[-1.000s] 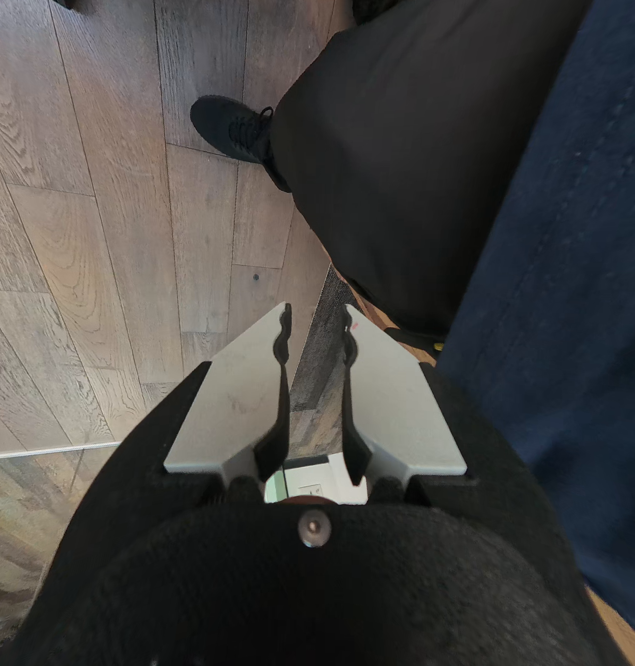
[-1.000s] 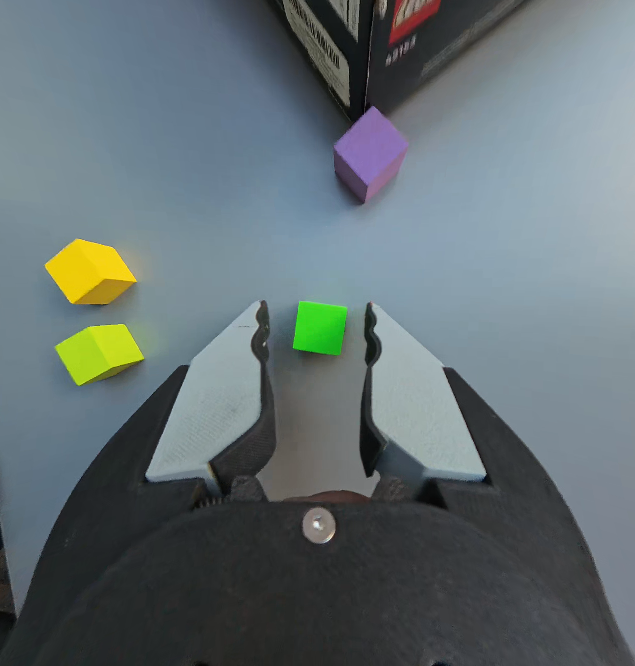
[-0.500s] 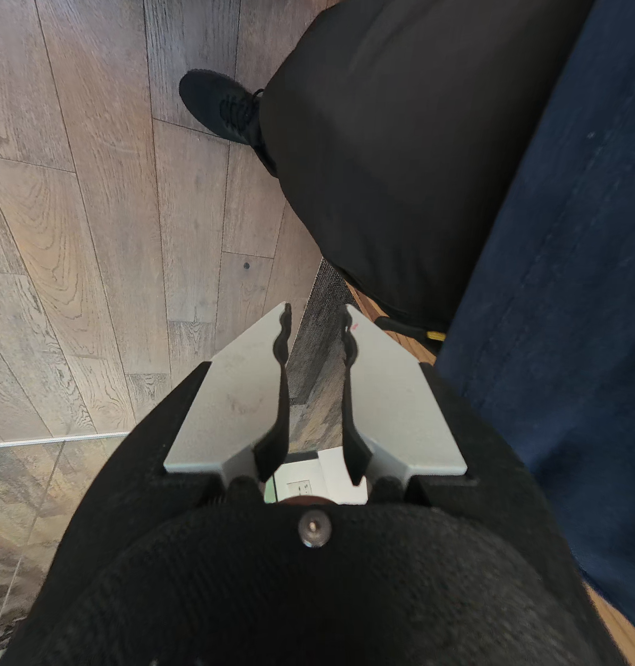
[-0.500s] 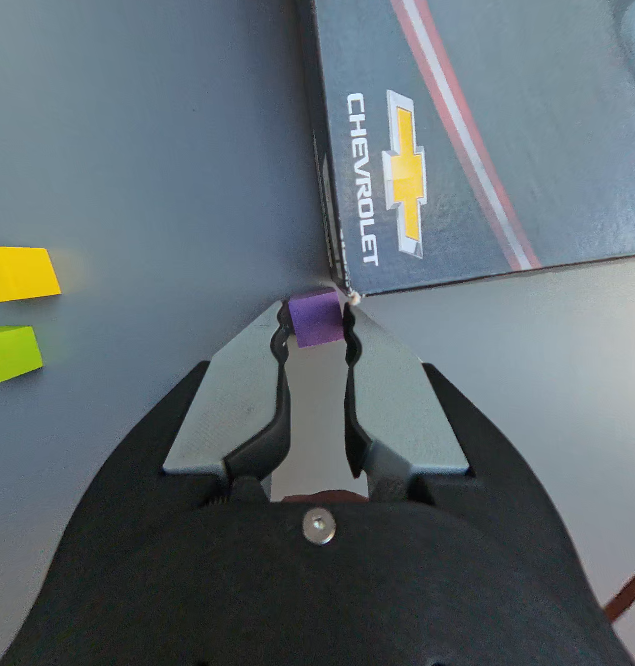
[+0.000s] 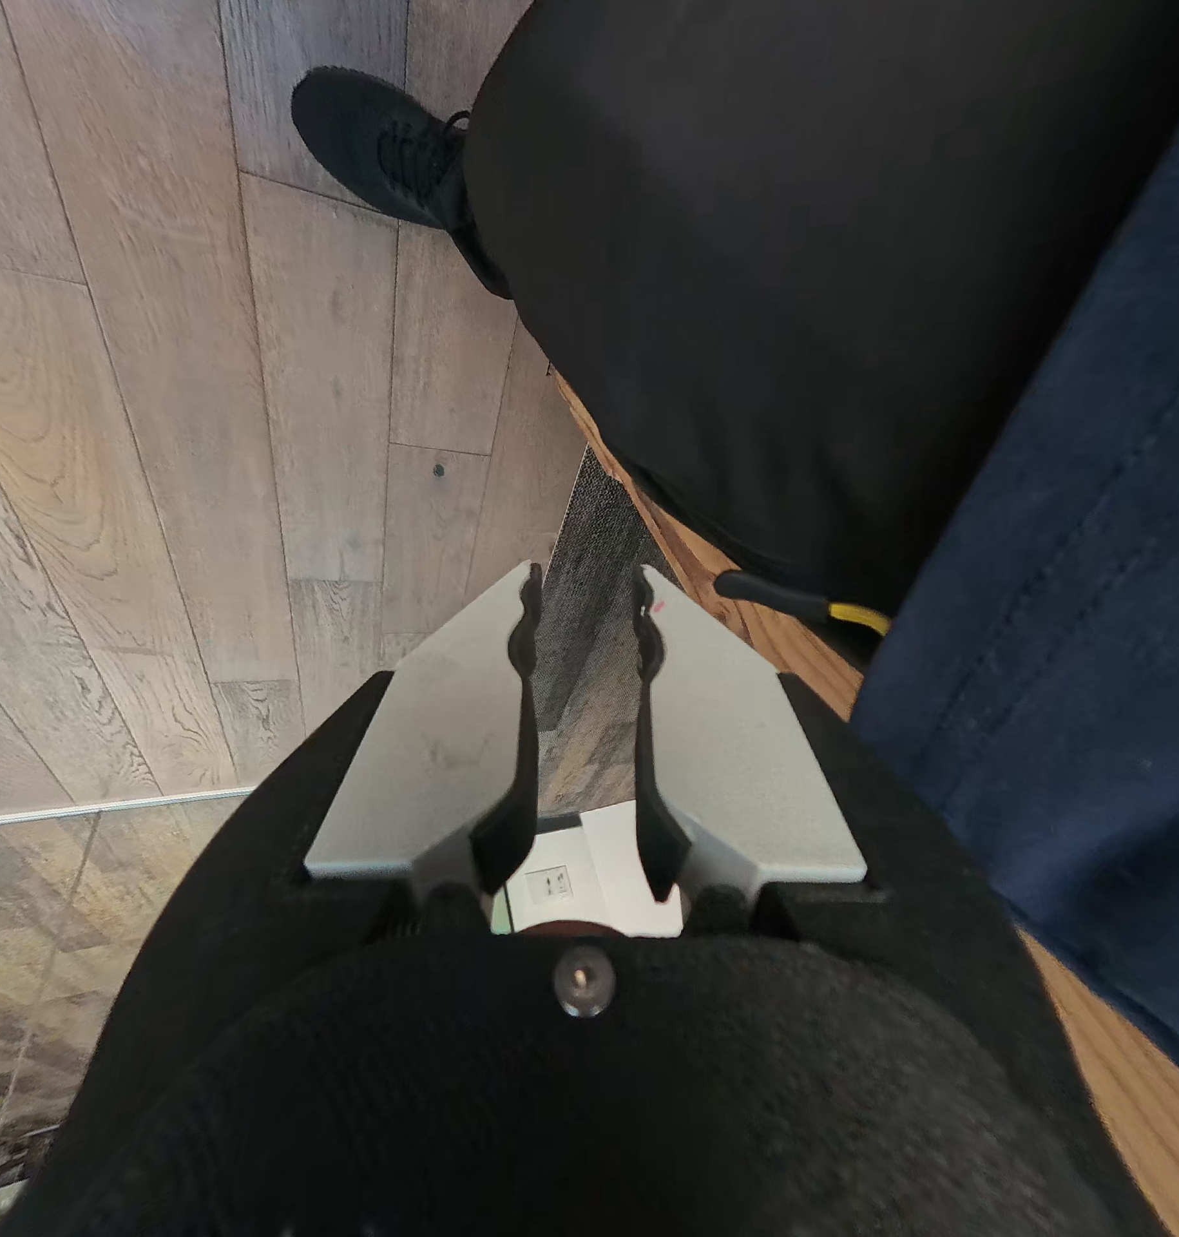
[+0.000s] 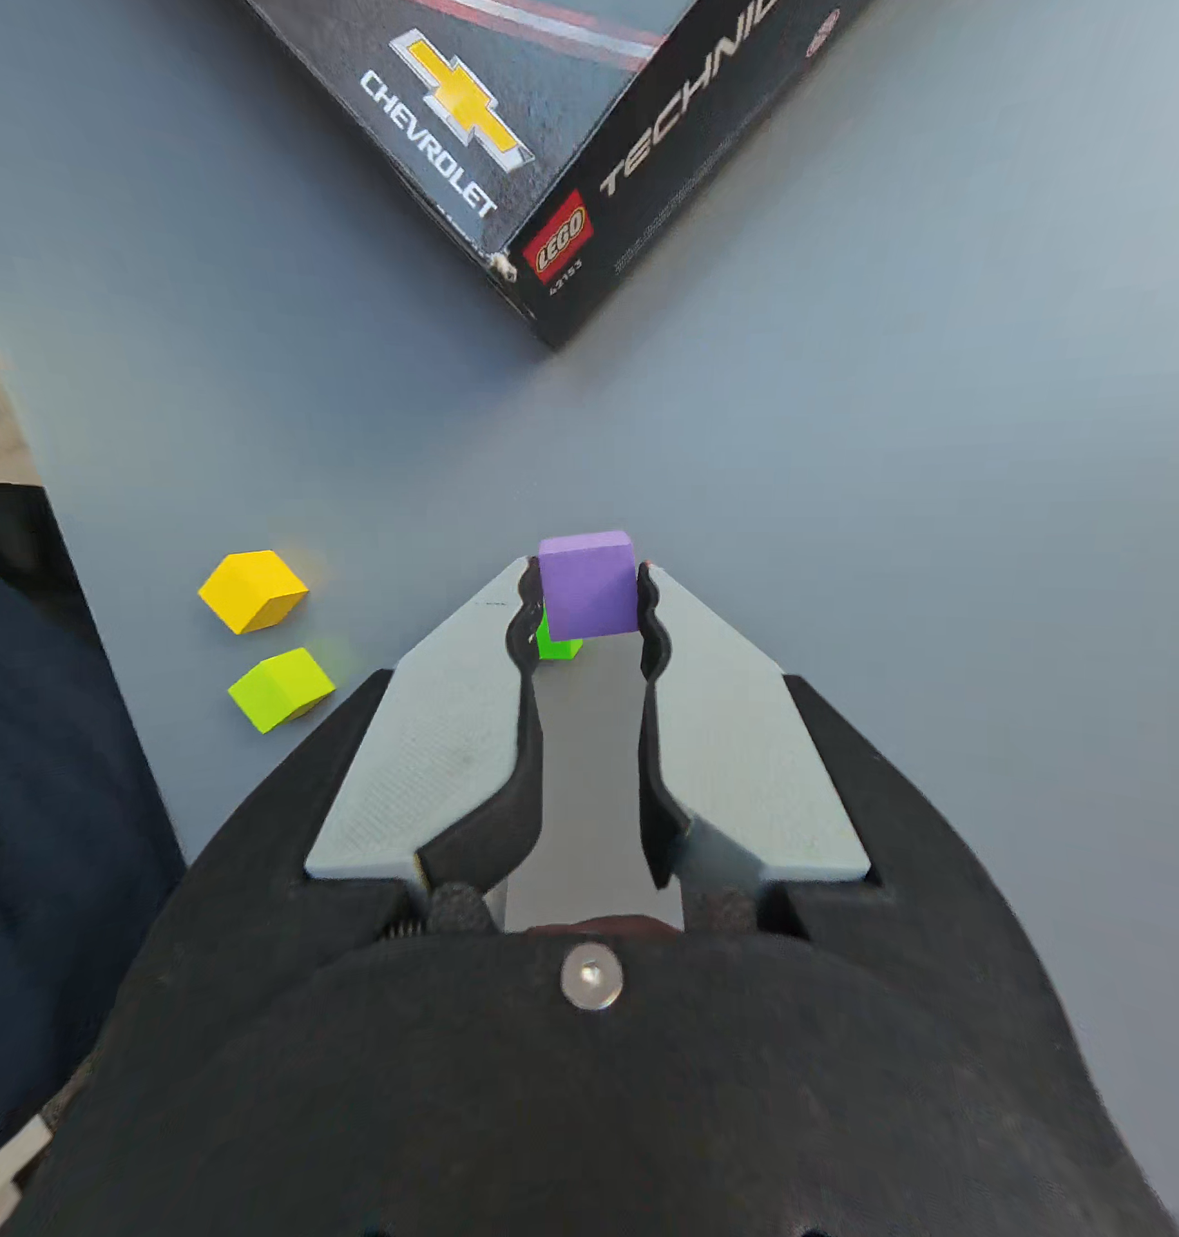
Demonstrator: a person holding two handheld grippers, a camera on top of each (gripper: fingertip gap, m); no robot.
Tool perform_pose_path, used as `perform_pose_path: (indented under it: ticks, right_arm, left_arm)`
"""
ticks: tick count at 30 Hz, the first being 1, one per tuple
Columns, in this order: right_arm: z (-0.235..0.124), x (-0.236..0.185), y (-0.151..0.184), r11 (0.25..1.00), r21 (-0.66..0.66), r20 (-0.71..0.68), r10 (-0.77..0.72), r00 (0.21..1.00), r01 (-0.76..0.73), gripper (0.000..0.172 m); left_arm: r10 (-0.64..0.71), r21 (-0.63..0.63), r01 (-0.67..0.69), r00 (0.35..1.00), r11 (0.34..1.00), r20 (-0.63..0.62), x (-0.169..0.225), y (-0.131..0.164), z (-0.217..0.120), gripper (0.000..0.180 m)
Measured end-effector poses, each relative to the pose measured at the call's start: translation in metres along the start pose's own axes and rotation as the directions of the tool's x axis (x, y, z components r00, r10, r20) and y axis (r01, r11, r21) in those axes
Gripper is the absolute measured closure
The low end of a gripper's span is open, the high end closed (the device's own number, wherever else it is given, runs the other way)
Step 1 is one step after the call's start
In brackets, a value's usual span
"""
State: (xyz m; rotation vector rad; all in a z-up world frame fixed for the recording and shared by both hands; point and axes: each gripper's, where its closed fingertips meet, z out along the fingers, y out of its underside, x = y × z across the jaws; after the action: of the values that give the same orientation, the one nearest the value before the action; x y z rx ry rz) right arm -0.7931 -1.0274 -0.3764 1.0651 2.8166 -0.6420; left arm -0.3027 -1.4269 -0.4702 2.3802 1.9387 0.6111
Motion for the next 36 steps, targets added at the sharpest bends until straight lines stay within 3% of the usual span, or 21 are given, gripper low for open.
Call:
perform_pose_path:
  ticks: [8, 15, 17, 21, 24, 26, 31, 36]
  right_arm:
    - [0.010, -0.018, 0.026, 0.998, -0.055, -0.053, -0.019, 0.998, 0.016, 0.146]
    - [0.025, -0.022, 0.039, 0.989, -0.103, -0.121, -0.116, 0.986, 0.104, 0.143]
    - [0.026, -0.024, 0.040, 0.991, -0.089, -0.126, -0.108, 0.986, 0.097, 0.129]
    - [0.009, -0.030, 0.040, 0.997, -0.009, -0.147, -0.076, 0.986, 0.076, 0.120]
    - [-0.017, -0.045, 0.041, 0.989, 0.102, -0.131, -0.095, 0.987, 0.109, 0.127]
    - [-0.024, -0.075, 0.047, 0.973, 0.145, -0.033, -0.176, 0.984, 0.179, 0.132]
    - [0.008, -0.131, 0.075, 0.937, 0.040, 0.097, -0.348, 0.932, 0.346, 0.122]
    - [0.047, -0.144, 0.085, 0.909, -0.037, 0.090, -0.410, 0.907, 0.415, 0.133]
  left_arm:
    - [0.041, 0.028, -0.041, 0.999, 0.999, 0.010, -0.014, -0.031, -0.010, 0.156]
    - [0.052, 0.015, -0.052, 0.999, 0.999, 0.009, -0.020, -0.030, -0.010, 0.156]
    - [0.050, 0.008, -0.050, 0.999, 0.999, 0.007, -0.021, -0.026, -0.009, 0.156]
    - [0.036, 0.002, -0.036, 0.999, 0.999, 0.002, -0.023, -0.021, -0.007, 0.156]
    - [0.026, 0.006, -0.026, 1.000, 1.000, -0.002, -0.024, -0.019, -0.006, 0.156]
    - [0.025, 0.002, -0.025, 1.000, 1.000, -0.009, -0.022, -0.017, -0.004, 0.156]
    - [0.045, -0.024, -0.045, 0.999, 0.999, -0.015, -0.019, -0.015, 0.002, 0.156]
    - [0.052, -0.003, -0.052, 0.999, 0.999, -0.011, -0.019, -0.026, -0.001, 0.156]
